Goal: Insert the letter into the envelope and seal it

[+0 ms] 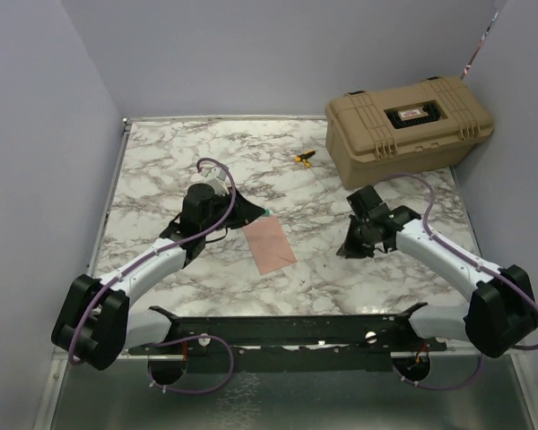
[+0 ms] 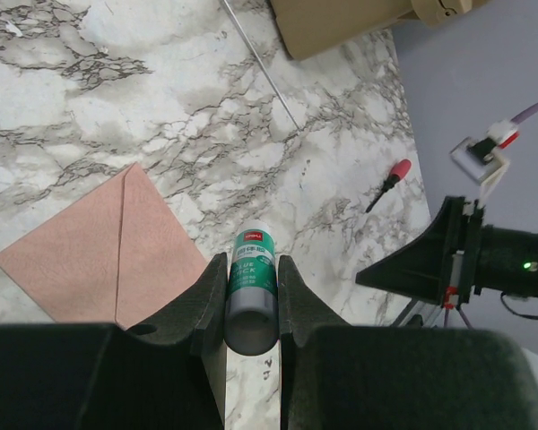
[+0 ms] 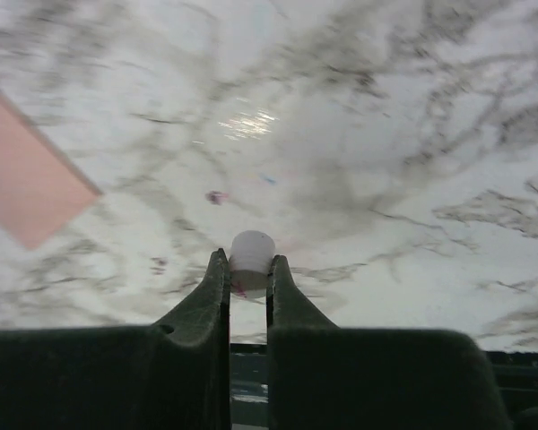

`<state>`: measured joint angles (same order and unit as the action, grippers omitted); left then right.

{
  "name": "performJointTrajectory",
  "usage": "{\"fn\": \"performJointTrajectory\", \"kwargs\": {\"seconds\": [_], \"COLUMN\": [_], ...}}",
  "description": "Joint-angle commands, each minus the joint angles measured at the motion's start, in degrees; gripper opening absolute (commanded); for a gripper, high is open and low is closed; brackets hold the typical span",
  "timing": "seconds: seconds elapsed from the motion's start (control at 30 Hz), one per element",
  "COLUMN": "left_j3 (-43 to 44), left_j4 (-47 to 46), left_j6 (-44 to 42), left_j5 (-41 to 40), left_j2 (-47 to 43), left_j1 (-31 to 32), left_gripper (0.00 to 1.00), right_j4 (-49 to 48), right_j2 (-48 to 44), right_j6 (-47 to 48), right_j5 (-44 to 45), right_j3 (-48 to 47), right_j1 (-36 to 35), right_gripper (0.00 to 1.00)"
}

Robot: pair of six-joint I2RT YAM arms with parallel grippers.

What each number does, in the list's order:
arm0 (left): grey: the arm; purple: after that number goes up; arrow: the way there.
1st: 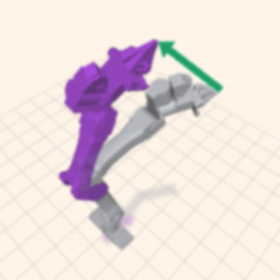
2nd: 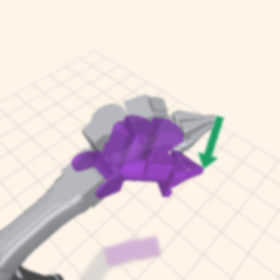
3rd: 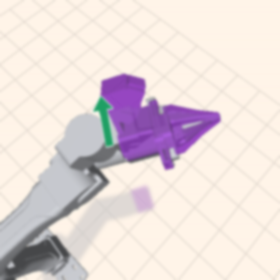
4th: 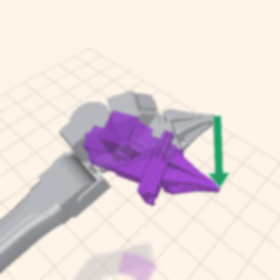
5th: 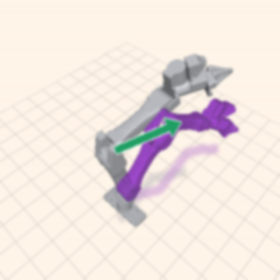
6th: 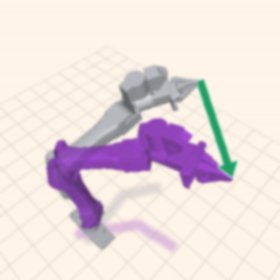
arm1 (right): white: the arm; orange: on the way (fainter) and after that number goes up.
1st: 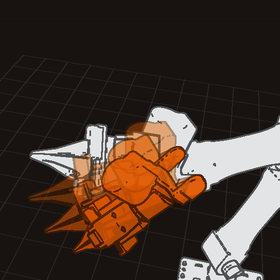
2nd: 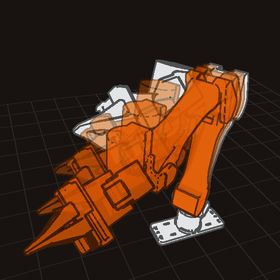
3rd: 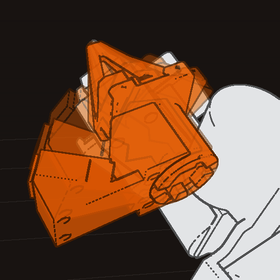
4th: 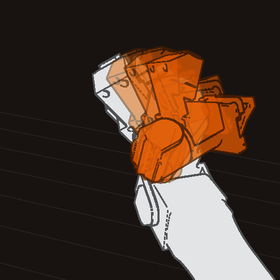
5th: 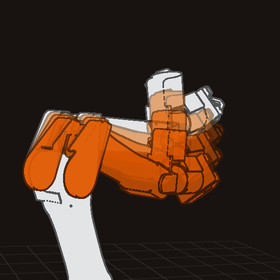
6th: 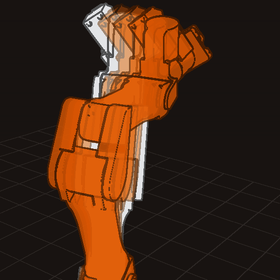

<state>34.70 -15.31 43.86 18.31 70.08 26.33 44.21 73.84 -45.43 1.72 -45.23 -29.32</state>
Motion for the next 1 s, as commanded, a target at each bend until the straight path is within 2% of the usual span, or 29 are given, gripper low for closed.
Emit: {"fn": "performJointTrajectory", "kwargs": {"seconds": [0.0, 0.17, 0.33, 0.47, 0.73, 0.97], "left_j3": [2.39, 6.43, 13.53, 17.13, 19.43, 18.98], "left_j4": [-0.78, -0.43, 0.19, 0.18, -0.25, -0.6], "left_j6": [-0.35, 1.05, 6.37, 7.93, 7.3, 6.97], "left_j5": [3.94, 10.53, 17.81, 21.85, 23.94, 23.39], "left_j2": [-2.21, -1.93, -1.14, 0.96, 1.98, 1.31], "left_j1": [0.0, -0.54, -1.1, -1.26, -1.45, -1.41], "left_gripper": [0.0, 0.0, 0.0, 0.0, 0.0, 0.0], "right_j4": [-4.17, -18.13, -38.68, -45.83, -49.69, -44.45], "right_j2": [-3.66, -5.13, -8.86, -8.48, -11.52, -10.3], "right_j6": [1.64, -0.03, -6.31, -7.77, -6.98, -5.2], "right_j5": [-5.26, -13.72, -20.12, -26.99, -30.87, -28.78], "right_j3": [-7.9, -11.34, -7.78, -8.82, -8.95, -10.74], "right_j1": [-0.39, 0.07, 0.44, 0.58, 0.6, 0.58], "right_gripper": [0.0, 0.0, 0.0, 0.0, 0.0, 0.0]}}
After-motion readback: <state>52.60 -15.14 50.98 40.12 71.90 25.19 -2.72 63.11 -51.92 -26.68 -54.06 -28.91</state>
